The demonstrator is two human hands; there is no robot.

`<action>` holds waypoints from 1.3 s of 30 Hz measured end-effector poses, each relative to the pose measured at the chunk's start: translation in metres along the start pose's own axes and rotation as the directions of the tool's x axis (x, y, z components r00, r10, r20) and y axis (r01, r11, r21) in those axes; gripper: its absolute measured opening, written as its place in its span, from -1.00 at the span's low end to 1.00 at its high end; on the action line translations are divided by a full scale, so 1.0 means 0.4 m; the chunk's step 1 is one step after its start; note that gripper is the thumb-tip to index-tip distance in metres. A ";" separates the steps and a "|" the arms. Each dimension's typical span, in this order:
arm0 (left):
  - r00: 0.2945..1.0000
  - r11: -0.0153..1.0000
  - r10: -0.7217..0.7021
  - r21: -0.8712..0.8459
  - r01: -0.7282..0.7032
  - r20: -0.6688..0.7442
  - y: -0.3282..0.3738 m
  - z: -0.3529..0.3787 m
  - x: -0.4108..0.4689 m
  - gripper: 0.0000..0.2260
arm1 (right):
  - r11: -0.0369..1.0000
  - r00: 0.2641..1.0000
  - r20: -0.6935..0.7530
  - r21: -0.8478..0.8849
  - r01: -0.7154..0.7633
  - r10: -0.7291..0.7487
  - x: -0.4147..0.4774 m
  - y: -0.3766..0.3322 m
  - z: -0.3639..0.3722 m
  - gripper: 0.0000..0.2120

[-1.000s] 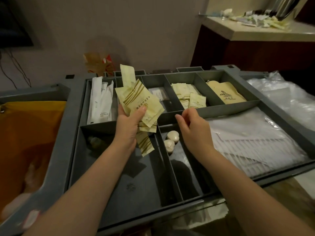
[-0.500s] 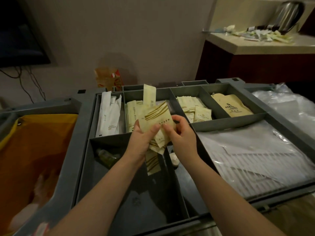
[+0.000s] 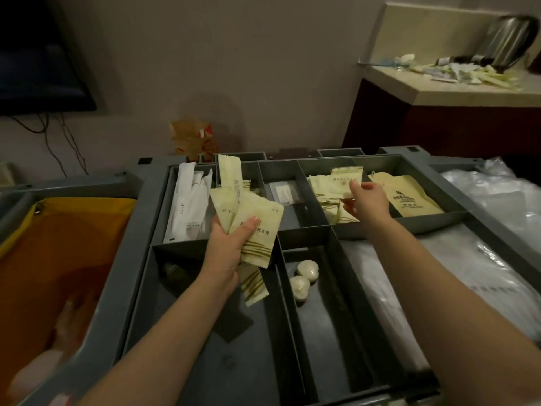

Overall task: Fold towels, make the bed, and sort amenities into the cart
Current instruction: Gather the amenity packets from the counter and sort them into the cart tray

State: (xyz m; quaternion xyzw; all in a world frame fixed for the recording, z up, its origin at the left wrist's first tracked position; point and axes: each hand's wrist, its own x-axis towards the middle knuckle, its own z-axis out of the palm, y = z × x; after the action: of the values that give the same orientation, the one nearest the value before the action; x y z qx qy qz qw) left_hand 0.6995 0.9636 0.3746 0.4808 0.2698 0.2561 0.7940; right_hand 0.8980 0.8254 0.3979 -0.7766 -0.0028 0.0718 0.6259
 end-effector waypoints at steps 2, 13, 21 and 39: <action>1.000 1.000 0.006 -0.006 -0.006 -0.006 -0.001 -0.003 0.002 -0.60 | 0.987 1.000 -0.019 -0.159 -0.015 0.012 0.011 0.002 0.002 -0.53; 0.998 0.998 0.045 -0.043 -0.043 0.042 0.000 0.005 -0.015 -0.41 | 0.994 0.847 0.526 0.102 0.031 -0.080 -0.313 0.001 0.134 -0.66; 0.993 0.964 -0.089 -0.243 0.105 0.077 0.009 0.008 -0.019 -0.51 | 0.986 0.852 0.514 0.165 0.013 -0.097 -0.320 0.045 0.140 -0.87; 0.998 0.997 0.059 0.059 -0.056 -0.038 -0.003 0.006 -0.001 -0.60 | 1.000 0.999 -0.024 -0.014 0.022 -0.022 0.005 -0.045 0.015 -0.49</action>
State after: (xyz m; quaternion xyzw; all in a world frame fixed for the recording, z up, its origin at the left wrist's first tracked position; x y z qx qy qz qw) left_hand 0.7009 0.9613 0.3744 0.5059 0.2786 0.2804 0.7667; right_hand 0.9006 0.8354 0.4138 -0.7814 -0.0042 0.0553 0.6215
